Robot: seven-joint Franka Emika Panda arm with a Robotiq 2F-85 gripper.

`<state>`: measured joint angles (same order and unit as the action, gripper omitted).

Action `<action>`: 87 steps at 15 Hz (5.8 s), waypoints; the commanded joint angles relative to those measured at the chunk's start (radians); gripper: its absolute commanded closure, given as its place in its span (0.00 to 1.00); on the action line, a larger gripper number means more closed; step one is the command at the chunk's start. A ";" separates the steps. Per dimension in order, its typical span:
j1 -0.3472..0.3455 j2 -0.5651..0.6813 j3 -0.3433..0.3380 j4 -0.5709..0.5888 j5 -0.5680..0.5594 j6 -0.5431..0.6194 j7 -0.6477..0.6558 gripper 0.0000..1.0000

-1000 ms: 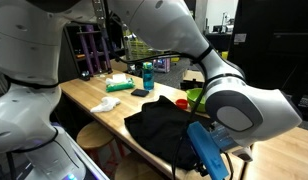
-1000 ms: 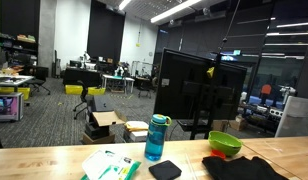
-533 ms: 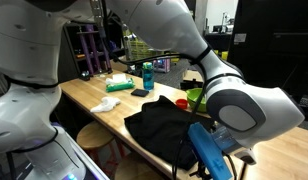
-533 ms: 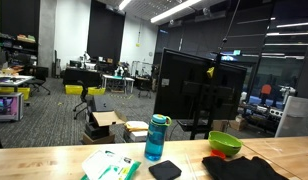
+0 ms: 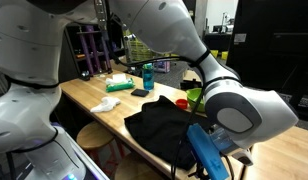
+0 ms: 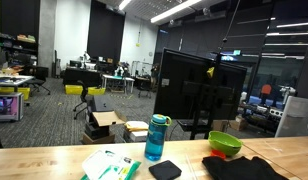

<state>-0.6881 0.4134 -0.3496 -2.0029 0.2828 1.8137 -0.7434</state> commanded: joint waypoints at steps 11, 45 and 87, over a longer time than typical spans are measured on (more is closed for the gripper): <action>-0.004 0.010 0.047 -0.008 -0.013 0.032 0.047 0.54; 0.295 -0.278 0.064 -0.219 -0.127 0.023 0.026 0.92; 0.293 -0.271 0.063 -0.217 -0.126 0.023 0.026 0.67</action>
<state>-0.4032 0.1417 -0.2777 -2.2221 0.1556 1.8394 -0.7166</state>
